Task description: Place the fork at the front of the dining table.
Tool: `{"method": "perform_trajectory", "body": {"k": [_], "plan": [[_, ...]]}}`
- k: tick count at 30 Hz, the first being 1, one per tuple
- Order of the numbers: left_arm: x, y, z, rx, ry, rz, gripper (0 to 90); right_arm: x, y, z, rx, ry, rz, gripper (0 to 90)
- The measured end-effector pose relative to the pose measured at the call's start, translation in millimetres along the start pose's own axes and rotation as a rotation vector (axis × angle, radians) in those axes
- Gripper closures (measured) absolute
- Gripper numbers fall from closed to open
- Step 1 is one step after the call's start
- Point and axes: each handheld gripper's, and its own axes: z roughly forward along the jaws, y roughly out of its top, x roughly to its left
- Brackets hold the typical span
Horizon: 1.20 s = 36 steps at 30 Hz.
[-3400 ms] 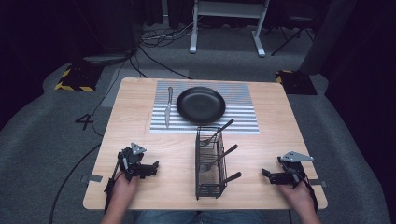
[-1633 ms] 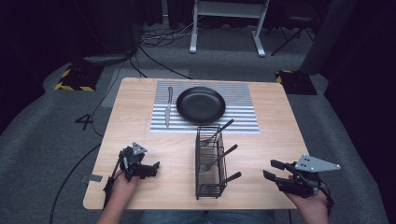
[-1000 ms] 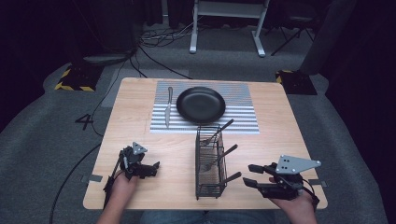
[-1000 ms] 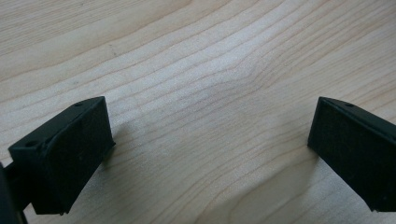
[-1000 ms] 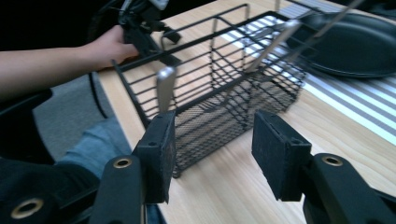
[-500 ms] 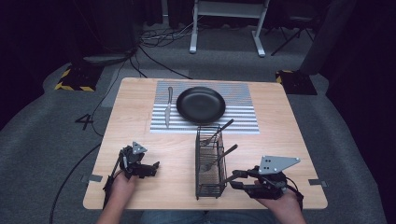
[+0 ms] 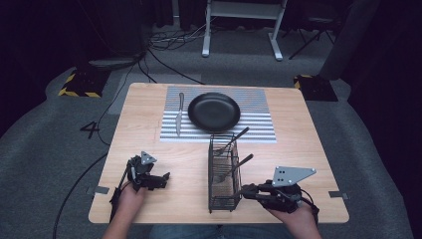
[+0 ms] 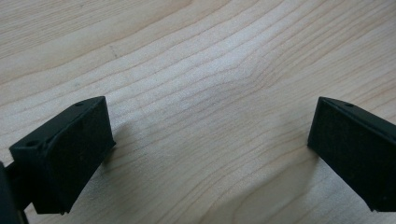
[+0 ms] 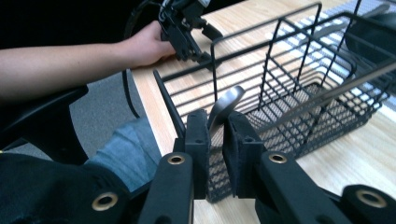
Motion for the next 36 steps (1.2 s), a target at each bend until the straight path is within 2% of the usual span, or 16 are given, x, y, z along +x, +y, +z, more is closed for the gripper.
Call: {"method": "perform_trajectory", "body": {"k": [2, 9, 10, 19, 24, 30, 36], "plan": [[-0.1, 0.0, 0.0, 0.0, 0.0, -0.001, 0.1, 1.0, 5.3, 2.4, -0.012, -0.01, -0.015, 83.9], [0.0, 0.0, 0.0, 0.0, 0.0, 0.0, 0.1, 3.3, 16.6, 6.2, -0.039, -0.016, -0.034, 85.8], [0.0, 0.0, 0.0, 0.0, 0.0, 0.0, 0.1, 5.5, 21.8, 5.1, -0.051, -0.026, -0.052, 85.8], [-0.1, -0.1, -0.1, -0.001, 0.001, -0.001, 0.1, 10.5, 45.3, -6.1, -0.096, -0.046, -0.107, 85.8], [0.0, -0.1, -0.2, 0.001, 0.0, 0.0, 0.1, 10.6, 55.9, -11.7, -0.101, -0.043, -0.12, 85.8], [0.0, -0.1, -0.3, 0.002, 0.001, 0.001, 0.1, 9.1, 68.3, -26.4, -0.122, -0.036, -0.124, 85.8], [-0.1, -0.1, -0.2, 0.001, 0.002, 0.001, 0.1, 9.1, 78.1, -55.1, -0.172, -0.043, -0.125, 85.8]]}}
